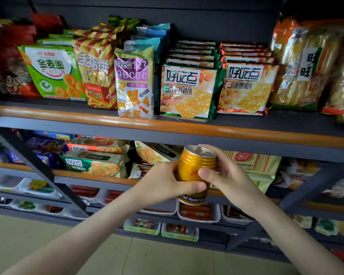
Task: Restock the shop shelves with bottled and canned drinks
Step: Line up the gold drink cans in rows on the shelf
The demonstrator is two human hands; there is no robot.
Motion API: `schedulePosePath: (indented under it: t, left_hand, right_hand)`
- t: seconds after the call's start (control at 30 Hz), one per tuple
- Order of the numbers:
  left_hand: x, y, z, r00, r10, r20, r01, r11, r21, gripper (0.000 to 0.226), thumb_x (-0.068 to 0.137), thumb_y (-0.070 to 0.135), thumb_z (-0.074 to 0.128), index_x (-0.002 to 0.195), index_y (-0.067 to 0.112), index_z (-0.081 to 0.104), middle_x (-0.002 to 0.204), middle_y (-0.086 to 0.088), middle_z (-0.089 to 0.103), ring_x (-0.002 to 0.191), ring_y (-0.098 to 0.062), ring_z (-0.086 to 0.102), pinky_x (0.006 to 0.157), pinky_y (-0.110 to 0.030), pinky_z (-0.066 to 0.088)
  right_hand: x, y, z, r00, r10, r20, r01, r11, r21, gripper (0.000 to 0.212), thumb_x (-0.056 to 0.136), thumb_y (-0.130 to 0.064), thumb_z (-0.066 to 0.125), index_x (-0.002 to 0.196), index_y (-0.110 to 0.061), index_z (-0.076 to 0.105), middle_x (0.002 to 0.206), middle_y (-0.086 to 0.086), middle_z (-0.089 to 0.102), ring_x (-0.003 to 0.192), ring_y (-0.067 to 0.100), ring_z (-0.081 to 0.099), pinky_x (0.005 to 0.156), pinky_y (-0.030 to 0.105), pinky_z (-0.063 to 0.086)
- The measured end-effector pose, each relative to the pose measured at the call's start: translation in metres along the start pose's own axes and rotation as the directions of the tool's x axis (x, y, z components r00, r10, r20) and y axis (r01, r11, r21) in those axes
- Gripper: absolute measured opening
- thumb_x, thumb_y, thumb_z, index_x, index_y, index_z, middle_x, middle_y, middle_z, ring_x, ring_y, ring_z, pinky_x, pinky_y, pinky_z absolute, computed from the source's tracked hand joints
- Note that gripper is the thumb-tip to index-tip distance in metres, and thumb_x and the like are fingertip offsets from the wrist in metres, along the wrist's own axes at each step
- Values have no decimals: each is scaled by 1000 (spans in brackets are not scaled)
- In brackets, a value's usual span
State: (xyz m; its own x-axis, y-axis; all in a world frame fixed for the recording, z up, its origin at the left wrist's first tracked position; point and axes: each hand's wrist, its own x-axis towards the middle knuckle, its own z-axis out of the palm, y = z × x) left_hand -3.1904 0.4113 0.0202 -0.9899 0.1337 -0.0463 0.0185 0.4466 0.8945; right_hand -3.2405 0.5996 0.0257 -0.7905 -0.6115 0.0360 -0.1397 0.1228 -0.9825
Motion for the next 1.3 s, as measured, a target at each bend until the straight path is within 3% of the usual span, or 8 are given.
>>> schedulePosePath:
  t: [0.1,0.2,0.37,0.57,0.77,0.9,1.07,1.3]
  left_hand:
    - [1,15,-22,975,24,223,23,978,-206,94,63,75,68,127,8,54,117,-7,69,107,-16,66,90,-28,53]
    - [2,35,-34,953,83,291,64,885,-462,92,70,54,76,129,-3,36,113,-12,68,104,-22,67,86,-24,52]
    - [10,79,-35,991,106,87,-56,890,-452,70,70,32,85,123,12,44,90,-2,73,83,-14,68,75,-28,56]
    - [10,128,-47,869,372,-326,-345,928,139,73,53,58,77,120,44,52,98,9,74,89,-11,71,88,-41,55]
    - [10,182,-82,570,782,-250,-616,609,500,60,81,55,62,135,35,43,120,24,63,114,7,57,97,-14,43]
    - [41,206,-139,342,912,-226,-359,349,866,49,95,44,46,137,18,49,134,3,55,125,-14,49,104,-17,33]
    - [76,229,-198,327,923,-202,26,205,978,55,94,41,44,142,13,47,144,-17,45,131,-36,42,109,-48,34]
    - [98,239,-216,460,869,-183,81,164,983,57,95,49,30,132,15,58,127,-11,63,127,-30,52,117,-50,13]
  right_hand:
    - [2,-13,-8,998,34,-47,-20,963,270,86,52,-74,77,120,-23,61,115,-1,70,109,18,65,83,30,54]
    - [7,-34,-18,999,16,-34,3,873,488,91,50,-63,85,119,-9,61,114,12,70,105,25,67,76,32,57]
    - [9,-75,-33,990,-101,-103,127,945,301,58,74,-60,62,121,-26,60,124,1,67,114,16,63,89,31,54]
    - [8,-119,-35,889,-411,-201,390,911,-134,77,70,-50,76,132,-55,31,125,-17,56,107,5,63,85,25,53]
    - [-2,-206,-63,684,-721,-112,673,683,-285,70,64,-35,82,122,-52,47,118,-24,58,106,9,64,79,20,54]
    - [13,-266,-87,626,-774,-101,700,614,-364,61,62,-32,81,108,-60,51,106,-26,61,100,5,65,79,21,54]
    - [69,-319,-115,748,-645,-157,578,748,-326,67,51,-29,81,107,-53,53,112,-10,63,98,11,67,71,35,59]
    - [162,-335,-137,963,-247,-104,195,912,-360,66,80,6,70,125,-34,43,121,4,52,107,23,57,89,49,53]
